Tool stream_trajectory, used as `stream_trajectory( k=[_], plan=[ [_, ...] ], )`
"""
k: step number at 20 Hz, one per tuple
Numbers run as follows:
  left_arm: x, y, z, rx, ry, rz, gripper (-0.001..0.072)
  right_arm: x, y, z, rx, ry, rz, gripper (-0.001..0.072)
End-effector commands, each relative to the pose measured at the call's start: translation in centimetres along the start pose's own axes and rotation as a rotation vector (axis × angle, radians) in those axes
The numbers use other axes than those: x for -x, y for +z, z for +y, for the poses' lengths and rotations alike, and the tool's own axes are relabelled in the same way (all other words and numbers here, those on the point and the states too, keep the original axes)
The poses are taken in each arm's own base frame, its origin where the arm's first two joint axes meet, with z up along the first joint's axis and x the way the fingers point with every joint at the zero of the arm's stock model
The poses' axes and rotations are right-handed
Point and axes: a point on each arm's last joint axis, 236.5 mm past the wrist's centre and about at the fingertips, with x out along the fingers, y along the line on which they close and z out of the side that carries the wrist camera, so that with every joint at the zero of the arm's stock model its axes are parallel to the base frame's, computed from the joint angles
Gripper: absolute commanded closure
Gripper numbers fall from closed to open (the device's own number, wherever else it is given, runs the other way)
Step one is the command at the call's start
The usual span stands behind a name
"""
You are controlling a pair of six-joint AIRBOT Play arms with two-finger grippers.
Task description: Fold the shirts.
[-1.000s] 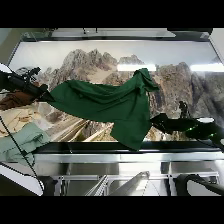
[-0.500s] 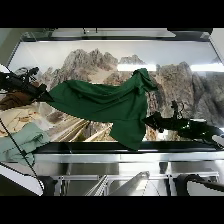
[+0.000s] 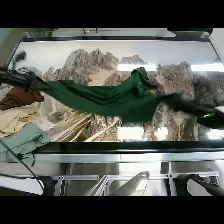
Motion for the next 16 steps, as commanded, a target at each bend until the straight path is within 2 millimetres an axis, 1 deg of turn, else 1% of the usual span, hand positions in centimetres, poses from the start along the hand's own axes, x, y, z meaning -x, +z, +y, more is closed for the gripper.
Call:
stream_trajectory(
  k=[1, 2, 3, 4, 5, 6, 7, 8, 9, 10, 11, 12, 14, 15, 16],
  plan=[
    [7.5, 0.6, -16.1, -0.311, -0.328, -0.311, 0.0694, 9.4, 6.8, 15.4, 0.365, 0.095, -0.281, 0.0691],
    [10.6, -0.6, -21.4, -0.408, -0.394, -0.42, 0.0694, 12.7, 7.5, 20.9, 0.533, 0.093, -0.383, 0.069],
    [13.0, -2.3, -25.9, -0.501, -0.435, -0.503, 0.0694, 15.6, 7.3, 25.9, 0.684, 0.082, -0.47, 0.069],
    [15.2, -4.4, -30.4, -0.609, -0.448, -0.582, 0.0694, 18.2, 6.4, 31.0, 0.852, 0.057, -0.555, 0.069],
    [16.6, -6.4, -33.9, -0.698, -0.418, -0.653, 0.0693, 20.1, 5.1, 35.3, 0.987, 0.029, -0.622, 0.069],
    [17.4, -8.2, -36.9, -0.778, -0.349, -0.722, 0.0692, 21.2, 4.0, 38.5, 1.094, -0.004, -0.666, 0.069],
    [17.9, -9.5, -39.2, -0.833, -0.273, -0.792, 0.0691, 21.9, 3.0, 41.1, 1.182, -0.032, -0.694, 0.0691],
    [18.2, -10.5, -41.2, -0.882, -0.197, -0.857, 0.069, 22.3, 2.1, 43.1, 1.259, -0.057, -0.709, 0.0691],
    [18.3, -11.3, -42.8, -0.932, -0.134, -0.895, 0.0691, 22.7, 1.9, 44.3, 1.309, -0.083, -0.716, 0.0691],
    [18.1, -11.8, -43.7, -0.964, -0.098, -0.907, 0.069, 22.8, 2.2, 44.6, 1.33, -0.104, -0.716, 0.0691],
    [18.1, -11.7, -43.8, -0.954, -0.092, -0.906, 0.069, 22.9, 2.9, 44.3, 1.319, -0.112, -0.712, 0.0691],
    [18.2, -11.1, -42.9, -0.913, -0.097, -0.891, 0.069, 22.6, 4.0, 43.3, 1.278, -0.104, -0.69, 0.0692],
    [17.6, -9.0, -39.2, -0.781, -0.127, -0.83, 0.0691, 21.3, 6.9, 39.9, 1.162, -0.069, -0.603, 0.0693],
    [16.7, -7.5, -36.4, -0.7, -0.148, -0.785, 0.069, 20.2, 8.9, 37.2, 1.088, -0.056, -0.546, 0.0692],
    [15.4, -6.0, -33.4, -0.618, -0.16, -0.735, 0.069, 18.7, 10.7, 33.9, 1.016, -0.062, -0.481, 0.0692]
  ],
)
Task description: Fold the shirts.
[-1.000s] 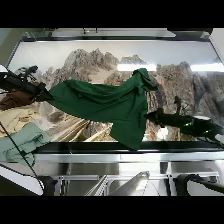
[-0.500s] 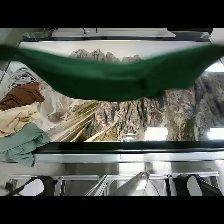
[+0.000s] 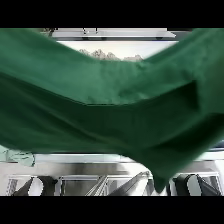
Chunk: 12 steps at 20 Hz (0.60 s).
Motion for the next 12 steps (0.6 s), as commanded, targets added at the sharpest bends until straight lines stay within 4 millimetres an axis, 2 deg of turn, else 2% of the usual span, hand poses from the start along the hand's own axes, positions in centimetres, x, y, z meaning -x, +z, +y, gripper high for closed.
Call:
stream_trajectory(
  k=[1, 3, 4, 5, 7, 10, 12],
  plan=[
    [-1.9, -5.8, 8.3, 0.248, 0.049, 0.129, 0.069, -3.9, -8.6, -6.4, -0.209, 0.047, 0.198, 0.0692],
    [-4.2, -12.3, 14.4, 0.396, 0.076, 0.266, 0.069, -7.3, -18.1, -9.5, -0.37, 0.077, 0.379, 0.0692],
    [-5.5, -15.5, 16.8, 0.458, 0.075, 0.325, 0.069, -8.6, -23.0, -10.7, -0.433, 0.079, 0.47, 0.0693],
    [-6.6, -18.7, 19.4, 0.535, 0.076, 0.373, 0.069, -9.7, -28.0, -12.0, -0.495, 0.069, 0.559, 0.0693],
    [-7.7, -24.2, 24.5, 0.692, 0.081, 0.426, 0.0691, -10.9, -36.4, -15.0, -0.619, 0.013, 0.683, 0.0692],
    [-7.1, -32.4, 31.9, 0.896, 0.114, 0.483, 0.0694, -11.3, -46.4, -18.1, -0.768, -0.054, 0.784, 0.0692],
    [-7.4, -36.3, 35.5, 0.981, 0.111, 0.506, 0.0703, -11.3, -51.9, -19.4, -0.857, -0.1, 0.82, 0.0692]
  ],
)
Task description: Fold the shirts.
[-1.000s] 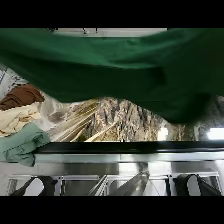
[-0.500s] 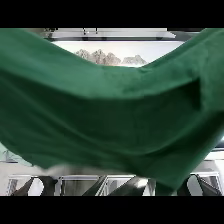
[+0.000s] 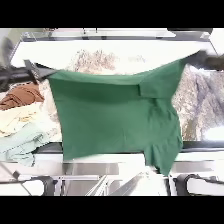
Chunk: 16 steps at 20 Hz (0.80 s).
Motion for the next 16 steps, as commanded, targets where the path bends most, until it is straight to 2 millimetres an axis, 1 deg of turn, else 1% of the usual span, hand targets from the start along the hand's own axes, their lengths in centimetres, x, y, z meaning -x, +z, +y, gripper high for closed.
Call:
stream_trajectory(
  k=[1, 2, 3, 5, 6, 8, 10, 13, 14, 16],
  plan=[
    [-3.7, -0.8, 10.3, 0.181, -0.005, 0.093, 0.0703, -6.2, -4.5, -8.0, -0.179, -0.039, 0.079, 0.0692],
    [-4.3, -0.5, 11.6, 0.196, -0.01, 0.106, 0.0703, -6.9, -4.8, -9.1, -0.212, -0.027, 0.071, 0.0693],
    [-4.6, 0.2, 12.6, 0.191, -0.007, 0.101, 0.0704, -7.1, -4.8, -10.0, -0.225, -0.028, 0.061, 0.0693],
    [-4.5, 2.0, 13.5, 0.159, 0.012, 0.077, 0.0703, -6.9, -4.4, -11.4, -0.216, -0.048, 0.04, 0.0693],
    [-4.4, 2.4, 13.9, 0.132, 0.038, 0.083, 0.0703, -6.6, -4.2, -11.7, -0.206, -0.052, 0.036, 0.0693],
    [-4.3, 1.7, 15.3, 0.125, 0.11, 0.133, 0.0703, -6.5, -4.8, -11.6, -0.177, -0.042, 0.062, 0.0693],
    [-4.8, 0.5, 16.4, 0.103, 0.17, 0.185, 0.0702, -6.6, -5.8, -11.7, -0.156, -0.051, 0.101, 0.0693],
    [-5.1, -1.0, 18.5, 0.07, 0.281, 0.25, 0.0702, -7.0, -7.2, -12.4, -0.157, -0.07, 0.14, 0.0693],
    [-5.0, -1.2, 19.0, 0.067, 0.307, 0.256, 0.0702, -7.1, -7.6, -12.6, -0.158, -0.074, 0.151, 0.0693],
    [-5.3, -1.4, 19.5, 0.051, 0.336, 0.27, 0.0703, -7.1, -8.6, -13.1, -0.155, -0.089, 0.178, 0.0694]
  ],
)
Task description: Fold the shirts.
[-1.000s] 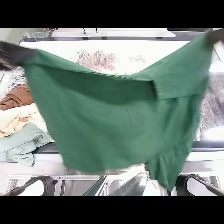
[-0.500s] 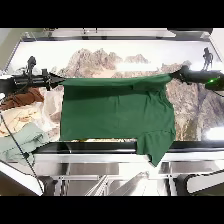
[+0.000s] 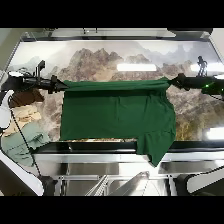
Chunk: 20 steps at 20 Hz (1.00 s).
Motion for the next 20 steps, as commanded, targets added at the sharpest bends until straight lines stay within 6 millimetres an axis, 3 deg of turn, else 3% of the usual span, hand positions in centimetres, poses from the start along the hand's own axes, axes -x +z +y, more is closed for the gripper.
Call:
stream_trajectory(
  k=[1, 6, 14, 15, 16, 17, 18, 20],
  plan=[
    [-0.7, -0.8, 2.0, -0.028, 0.107, 0.044, 0.0703, -0.5, -1.9, -1.3, 0.0, -0.033, 0.055, 0.0694],
    [-0.4, -2.1, 5.6, -0.01, 0.28, 0.105, 0.0703, -1.0, -3.7, -2.6, -0.019, -0.057, 0.105, 0.0693],
    [-1.8, -2.0, 4.6, -0.057, 0.276, 0.115, 0.07, -2.6, -4.2, -1.7, 0.007, -0.059, 0.119, 0.0692],
    [-1.8, -2.0, 4.5, -0.059, 0.276, 0.115, 0.0649, -2.6, -4.1, -1.7, 0.008, -0.061, 0.115, 0.0691],
    [-1.7, -1.9, 4.3, -0.054, 0.274, 0.112, 0.0466, -2.5, -4.1, -1.8, 0.007, -0.061, 0.114, 0.067],
    [-1.5, -1.9, 3.8, -0.06, 0.27, 0.116, 0.0421, -2.4, -4.0, -1.8, 0.008, -0.062, 0.111, 0.0424],
    [-1.0, -1.9, 3.1, -0.071, 0.266, 0.121, 0.0421, -2.2, -3.8, -1.9, 0.009, -0.066, 0.108, 0.0232],
    [0.8, -1.4, 1.2, -0.1, 0.247, 0.132, 0.0421, -1.3, -3.3, -1.6, 0.017, -0.067, 0.095, 0.0208]
  ],
)
